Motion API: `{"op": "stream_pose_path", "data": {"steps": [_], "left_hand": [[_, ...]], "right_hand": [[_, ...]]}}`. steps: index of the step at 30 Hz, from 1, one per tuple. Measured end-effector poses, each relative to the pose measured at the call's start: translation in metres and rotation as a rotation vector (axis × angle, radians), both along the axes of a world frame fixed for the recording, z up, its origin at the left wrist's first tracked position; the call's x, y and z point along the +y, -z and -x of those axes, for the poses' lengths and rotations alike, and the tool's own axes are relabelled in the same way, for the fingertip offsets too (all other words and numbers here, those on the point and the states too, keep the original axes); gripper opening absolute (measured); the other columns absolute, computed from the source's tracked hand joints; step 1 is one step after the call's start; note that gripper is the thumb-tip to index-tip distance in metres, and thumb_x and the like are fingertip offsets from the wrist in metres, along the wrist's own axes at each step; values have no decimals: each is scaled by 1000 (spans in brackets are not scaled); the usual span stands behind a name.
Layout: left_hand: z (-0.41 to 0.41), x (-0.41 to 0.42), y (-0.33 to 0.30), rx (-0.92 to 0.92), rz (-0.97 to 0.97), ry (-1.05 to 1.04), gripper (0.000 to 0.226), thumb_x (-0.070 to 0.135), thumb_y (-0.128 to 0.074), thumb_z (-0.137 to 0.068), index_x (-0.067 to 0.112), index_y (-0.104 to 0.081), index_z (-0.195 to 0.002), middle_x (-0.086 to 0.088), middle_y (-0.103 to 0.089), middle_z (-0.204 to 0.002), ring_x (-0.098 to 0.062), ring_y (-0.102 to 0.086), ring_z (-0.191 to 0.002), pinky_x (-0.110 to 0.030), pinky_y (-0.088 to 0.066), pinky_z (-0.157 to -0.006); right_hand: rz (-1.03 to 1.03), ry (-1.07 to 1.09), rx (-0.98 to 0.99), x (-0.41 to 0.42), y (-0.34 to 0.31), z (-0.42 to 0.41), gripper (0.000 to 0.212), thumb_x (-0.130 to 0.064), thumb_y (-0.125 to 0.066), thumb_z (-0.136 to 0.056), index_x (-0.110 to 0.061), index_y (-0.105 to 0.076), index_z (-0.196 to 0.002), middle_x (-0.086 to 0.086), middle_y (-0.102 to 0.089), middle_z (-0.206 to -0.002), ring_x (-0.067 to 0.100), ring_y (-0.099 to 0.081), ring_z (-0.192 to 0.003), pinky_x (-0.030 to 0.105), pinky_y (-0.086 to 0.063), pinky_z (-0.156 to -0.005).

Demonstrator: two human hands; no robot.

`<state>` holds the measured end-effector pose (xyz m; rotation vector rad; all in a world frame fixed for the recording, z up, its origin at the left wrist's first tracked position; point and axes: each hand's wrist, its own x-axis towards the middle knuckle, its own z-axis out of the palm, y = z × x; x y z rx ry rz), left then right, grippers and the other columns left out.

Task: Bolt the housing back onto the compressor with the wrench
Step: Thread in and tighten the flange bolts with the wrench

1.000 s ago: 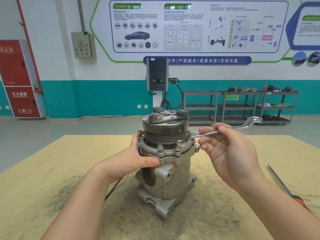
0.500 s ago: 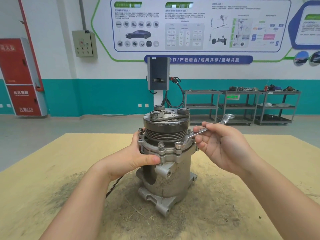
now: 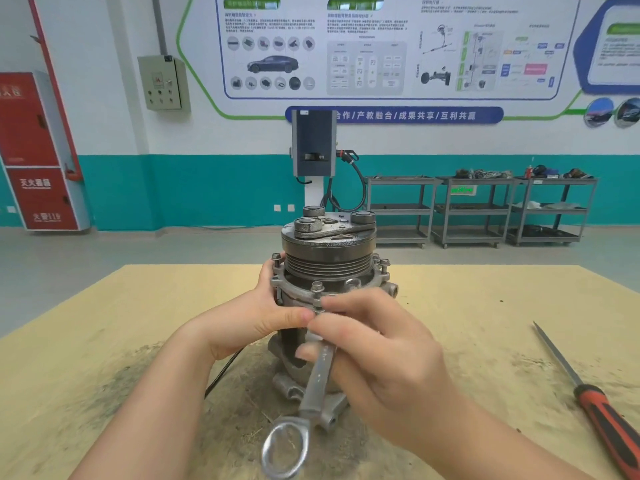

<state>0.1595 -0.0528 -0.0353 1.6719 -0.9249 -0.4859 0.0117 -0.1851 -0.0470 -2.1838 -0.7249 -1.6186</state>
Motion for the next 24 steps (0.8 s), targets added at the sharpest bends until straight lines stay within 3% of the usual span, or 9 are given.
{"op": "stream_pose_path", "data": {"steps": [2,5,8,13,16,18,22,24], "left_hand": [[1,0,-1,18,3,-2,153,63,-94,-25,31,-13,-151,8,-52,-143,-9,-53,-130,-40,-35,-117],[1,0,-1,29,-4,-1,156,65,-93,-22,32,-11,-151,12,-49,-143,-10,-49,-133,-40,-32,-119],[0,-1,-1,30,-16,-5,156,66,-93,-22,33,-11,-151,12,-48,-144,-11,-48,-134,-40,-31,-119],[-1,-1,0,37,-16,3,154,65,-93,-23,35,-11,-150,11,-49,-144,-11,-49,-133,-41,-32,-119],[-1,-1,0,43,-7,-1,156,64,-94,-23,34,-10,-151,8,-49,-145,-12,-49,-133,-42,-32,-119],[-1,-1,-1,40,-14,1,156,64,-94,-23,34,-10,-151,9,-49,-145,-11,-49,-133,-41,-32,-119],[-1,0,-2,35,-16,3,156,66,-93,-23,33,-10,-152,7,-47,-147,-14,-48,-135,-44,-32,-119],[0,0,-2,33,-16,1,156,67,-92,-22,33,-11,-151,6,-47,-147,-15,-47,-135,-47,-32,-118]], "right_hand": [[-124,-87,7,3,-6,3,23,-23,-56,-96,-4,-69,-98,12,-66,-93,19,-64,-83,30,-54,-73],[-660,-346,77,-2,-27,9,11,-24,-39,-102,-18,-48,-104,6,-67,-82,18,-66,-69,27,-54,-63],[-1161,-515,222,-17,-42,8,11,-9,-32,-103,-15,-41,-101,9,-68,-70,20,-61,-53,26,-49,-50],[-1455,-662,422,-38,-43,-4,17,0,-29,-102,-8,-44,-102,10,-65,-58,18,-56,-45,23,-44,-43],[-1447,-712,514,-48,-41,-9,13,-4,-33,-103,-7,-45,-100,11,-66,-63,17,-57,-48,24,-46,-47],[-1345,-705,434,-46,-32,-10,14,-9,-33,-104,-6,-44,-96,12,-66,-69,19,-60,-51,25,-48,-48],[-836,-523,4,-25,-2,-8,11,-24,-38,-104,-17,-45,-100,11,-67,-86,23,-66,-63,29,-53,-58],[-558,-442,-72,-18,5,-7,11,-28,-42,-104,-23,-51,-101,12,-64,-94,21,-68,-70,30,-55,-62]]}}
